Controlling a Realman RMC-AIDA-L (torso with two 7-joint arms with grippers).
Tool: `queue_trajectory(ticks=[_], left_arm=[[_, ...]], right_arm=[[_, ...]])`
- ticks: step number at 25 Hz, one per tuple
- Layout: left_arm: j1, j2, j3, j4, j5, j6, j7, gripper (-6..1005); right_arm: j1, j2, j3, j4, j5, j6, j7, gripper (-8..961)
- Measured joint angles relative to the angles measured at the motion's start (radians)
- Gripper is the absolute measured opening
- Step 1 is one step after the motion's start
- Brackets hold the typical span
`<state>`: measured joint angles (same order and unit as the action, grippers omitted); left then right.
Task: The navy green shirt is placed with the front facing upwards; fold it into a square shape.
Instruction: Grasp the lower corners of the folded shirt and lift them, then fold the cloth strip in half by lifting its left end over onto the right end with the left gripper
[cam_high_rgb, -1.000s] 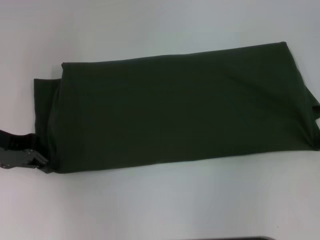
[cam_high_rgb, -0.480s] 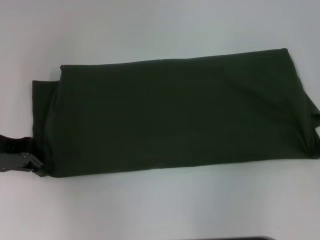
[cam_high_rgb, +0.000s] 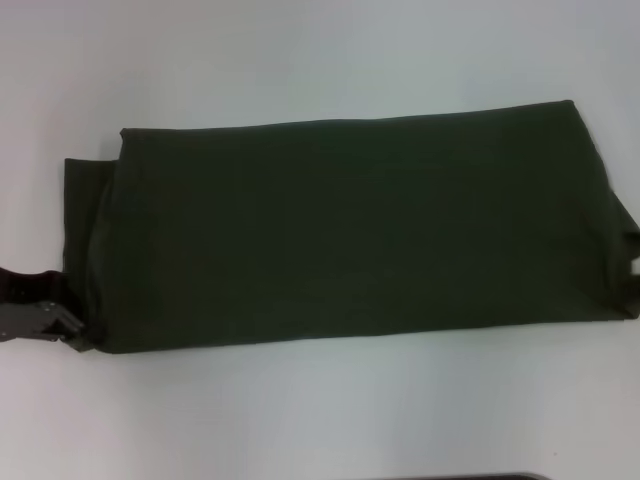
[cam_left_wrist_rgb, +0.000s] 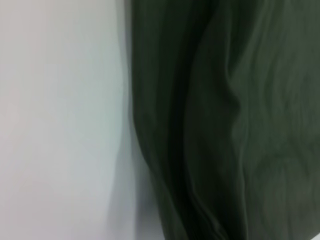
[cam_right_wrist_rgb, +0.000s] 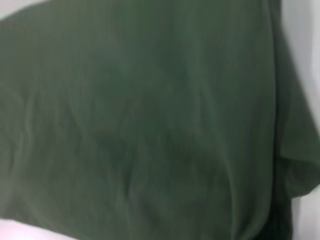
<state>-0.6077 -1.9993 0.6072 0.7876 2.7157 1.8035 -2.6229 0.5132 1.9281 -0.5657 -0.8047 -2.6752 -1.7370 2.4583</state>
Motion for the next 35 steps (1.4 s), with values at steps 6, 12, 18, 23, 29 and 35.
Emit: queue_trajectory(ticks=[6,12,18,23,29,35], left_arm=[[0.007,0.008,-0.097,0.006,-0.008,0.010,0.013,109],[0.012,0.026,-0.145,0.033,-0.001,0.018,0.024,243],[0.014,0.043,-0.153,0.076,0.000,0.019,0.028,503],[0.011,0.059,-0.267,0.098,-0.126,0.037,0.095,588],[0.021,0.070,-0.330,-0.033,-0.429,0.102,0.261,583],[0.031,0.054,-0.245,-0.042,-0.435,0.076,0.218,579]], right_arm=[[0.008,-0.012,0.051,0.006,0.003,-0.001,-0.012,91],[0.011,-0.024,0.102,0.002,0.020,-0.009,-0.043,138],[0.011,-0.051,0.110,0.000,0.070,-0.017,-0.043,324],[0.012,-0.084,0.131,0.007,0.255,-0.016,-0.065,533],[0.046,-0.101,0.128,0.119,0.419,0.041,-0.151,672],[0.093,-0.089,0.131,0.180,0.424,0.063,-0.218,681]])
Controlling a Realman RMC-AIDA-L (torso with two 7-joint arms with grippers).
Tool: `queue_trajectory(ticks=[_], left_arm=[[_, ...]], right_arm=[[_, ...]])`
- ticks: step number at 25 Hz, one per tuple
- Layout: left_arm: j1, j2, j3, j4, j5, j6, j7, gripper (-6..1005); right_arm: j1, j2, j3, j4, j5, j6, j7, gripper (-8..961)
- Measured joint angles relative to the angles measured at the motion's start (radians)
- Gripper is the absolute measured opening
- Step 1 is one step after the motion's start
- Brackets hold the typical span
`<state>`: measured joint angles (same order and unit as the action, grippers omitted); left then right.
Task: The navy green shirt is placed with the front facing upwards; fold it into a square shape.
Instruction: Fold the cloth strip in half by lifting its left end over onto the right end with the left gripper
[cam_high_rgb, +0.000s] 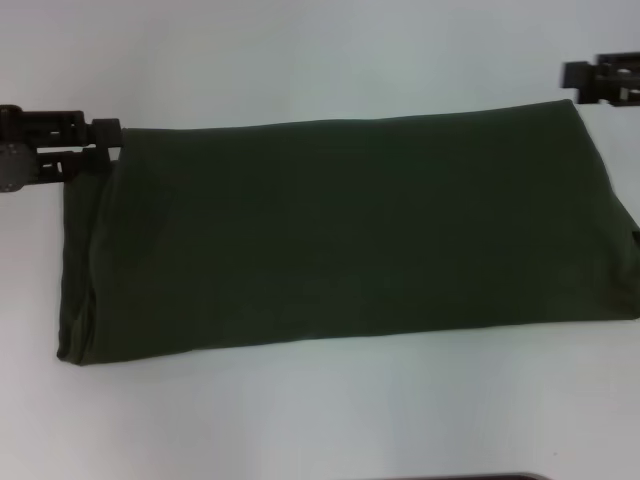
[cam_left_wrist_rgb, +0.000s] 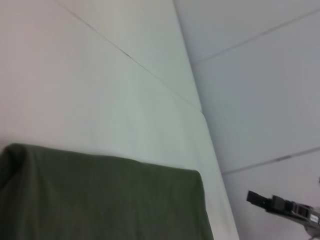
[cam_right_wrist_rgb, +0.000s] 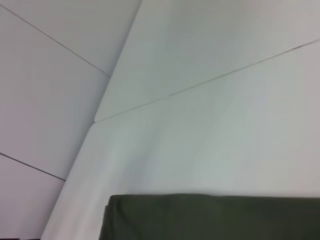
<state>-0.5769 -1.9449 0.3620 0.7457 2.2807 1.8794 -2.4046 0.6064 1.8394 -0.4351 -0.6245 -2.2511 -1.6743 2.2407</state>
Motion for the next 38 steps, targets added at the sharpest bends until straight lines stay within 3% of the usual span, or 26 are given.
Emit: queue_trajectory(ticks=[5,10,13,19,21,29,38], left_arm=[[0.021,-0.007,-0.016,0.010,-0.007,-0.060,-0.050,579],[0.038,-0.008,-0.016,0.011,-0.002,-0.104,-0.078,580],[0.048,-0.009,-0.022,0.019,-0.002,-0.122,-0.093,580],[0.090,-0.009,-0.025,0.078,0.000,-0.174,-0.144,580],[0.098,-0.009,-0.029,0.091,0.001,-0.181,-0.152,580],[0.105,-0.004,-0.031,0.102,0.001,-0.188,-0.157,580],[0.101,-0.007,-0.021,0.102,0.001,-0.196,-0.158,579]], right_arm=[[0.068,0.049,-0.085,0.005,-0.006,0.002,0.038,678],[0.153,0.131,-0.234,0.006,-0.006,0.046,0.089,677],[0.200,0.165,-0.321,0.013,-0.007,0.076,0.146,676],[0.227,0.216,-0.375,0.026,-0.004,0.092,0.233,673],[0.230,0.228,-0.384,0.049,-0.004,0.085,0.238,673],[0.226,0.243,-0.453,0.118,-0.005,0.078,0.241,674],[0.217,0.246,-0.501,0.161,-0.006,0.203,0.241,673]])
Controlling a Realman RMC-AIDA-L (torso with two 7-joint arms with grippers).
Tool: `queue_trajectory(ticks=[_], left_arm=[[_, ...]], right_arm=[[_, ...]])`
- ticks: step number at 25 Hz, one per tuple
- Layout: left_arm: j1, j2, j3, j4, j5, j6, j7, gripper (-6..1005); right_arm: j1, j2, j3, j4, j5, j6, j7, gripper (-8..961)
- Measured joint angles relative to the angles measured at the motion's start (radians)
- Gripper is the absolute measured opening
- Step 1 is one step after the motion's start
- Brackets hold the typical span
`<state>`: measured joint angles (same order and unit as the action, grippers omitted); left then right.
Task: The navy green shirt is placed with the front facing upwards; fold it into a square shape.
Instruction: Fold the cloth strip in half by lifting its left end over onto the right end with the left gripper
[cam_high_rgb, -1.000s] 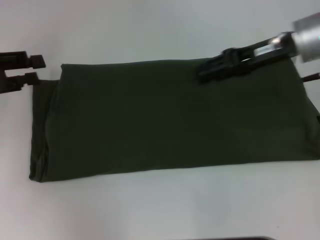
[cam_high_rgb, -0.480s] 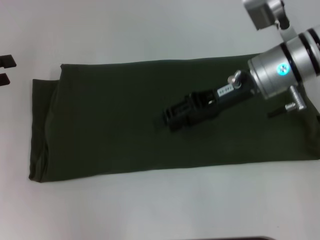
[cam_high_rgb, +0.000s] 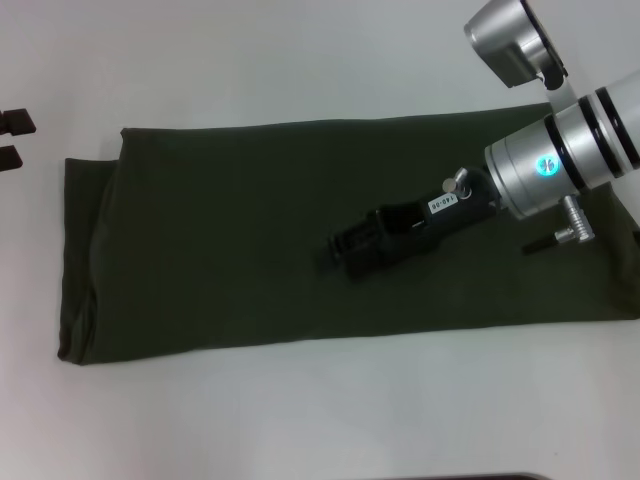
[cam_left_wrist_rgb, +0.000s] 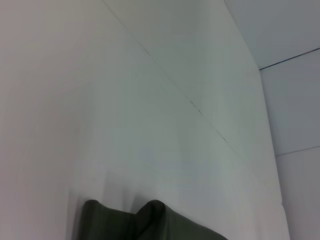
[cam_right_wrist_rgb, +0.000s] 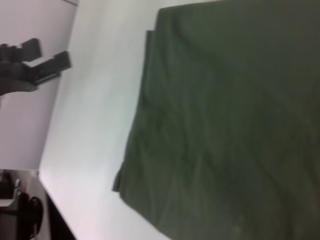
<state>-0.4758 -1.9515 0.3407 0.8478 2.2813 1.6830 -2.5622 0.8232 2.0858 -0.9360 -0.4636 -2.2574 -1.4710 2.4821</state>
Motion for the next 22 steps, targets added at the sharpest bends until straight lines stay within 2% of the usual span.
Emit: queue_trajectory(ticks=[7,14,18,22], left_arm=[[0.004,-0.001,0.000,0.000,0.000,-0.001,0.000,579],[-0.001,-0.003,0.000,-0.005,0.000,-0.001,0.005,580],[-0.005,-0.002,0.000,-0.003,0.000,0.008,0.008,580],[-0.010,0.001,0.032,-0.002,0.000,0.032,0.025,580]], right_arm=[[-0.005,0.000,-0.059,0.003,-0.001,0.035,0.023,674],[-0.009,-0.002,-0.053,0.003,0.004,0.049,0.035,674],[-0.022,-0.019,-0.008,-0.070,0.056,-0.057,0.026,674],[-0.056,-0.048,0.057,-0.192,0.086,-0.133,0.023,674]])
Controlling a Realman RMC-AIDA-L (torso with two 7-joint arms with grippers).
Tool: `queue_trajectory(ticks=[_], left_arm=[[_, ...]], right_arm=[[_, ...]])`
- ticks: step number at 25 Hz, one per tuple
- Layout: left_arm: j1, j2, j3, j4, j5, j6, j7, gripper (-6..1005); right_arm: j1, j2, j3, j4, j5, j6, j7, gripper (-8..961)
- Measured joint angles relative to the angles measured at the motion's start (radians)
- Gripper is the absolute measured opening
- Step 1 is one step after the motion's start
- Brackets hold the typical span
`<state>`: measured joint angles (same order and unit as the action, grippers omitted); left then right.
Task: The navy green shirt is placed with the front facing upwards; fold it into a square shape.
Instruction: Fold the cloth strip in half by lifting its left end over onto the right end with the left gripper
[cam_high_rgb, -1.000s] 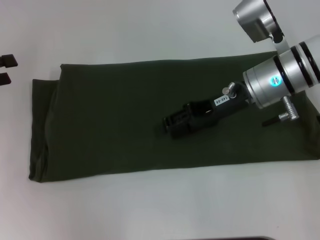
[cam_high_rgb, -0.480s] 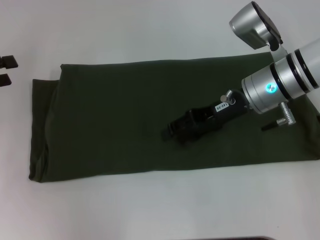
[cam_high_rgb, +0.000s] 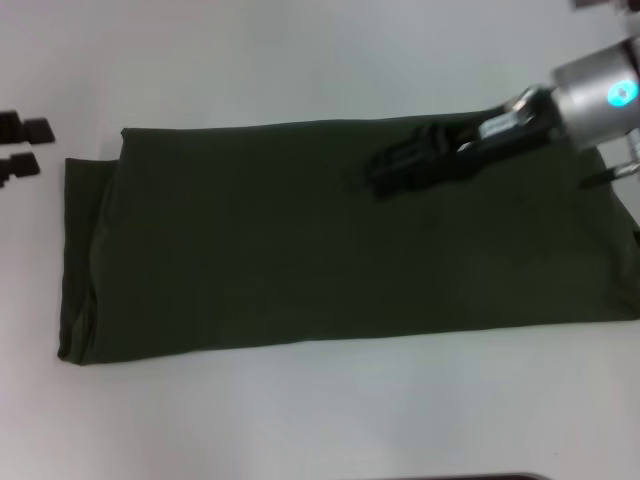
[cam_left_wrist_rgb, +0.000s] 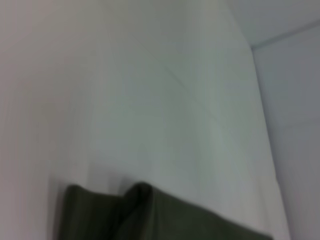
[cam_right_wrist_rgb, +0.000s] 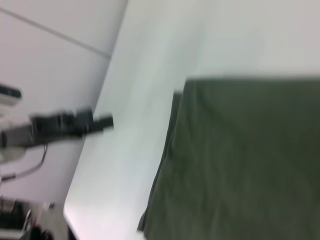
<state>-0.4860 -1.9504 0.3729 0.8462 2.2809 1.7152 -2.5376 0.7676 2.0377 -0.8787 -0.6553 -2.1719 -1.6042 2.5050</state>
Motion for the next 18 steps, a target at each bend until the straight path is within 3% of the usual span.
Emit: queue_trajectory(ticks=[3,7,18], left_arm=[[-0.004,0.000,0.068,0.011,0.017,0.022,0.027,579],[-0.029,0.001,0.131,0.040,0.102,0.047,0.035,580],[-0.100,0.004,0.165,-0.003,0.279,0.012,-0.043,579]], right_arm=[[-0.032,-0.023,0.053,-0.049,0.001,-0.006,-0.025,674],[-0.065,-0.037,0.121,-0.054,0.003,-0.010,-0.069,674],[-0.116,-0.061,0.137,-0.058,0.004,-0.016,-0.088,674]])
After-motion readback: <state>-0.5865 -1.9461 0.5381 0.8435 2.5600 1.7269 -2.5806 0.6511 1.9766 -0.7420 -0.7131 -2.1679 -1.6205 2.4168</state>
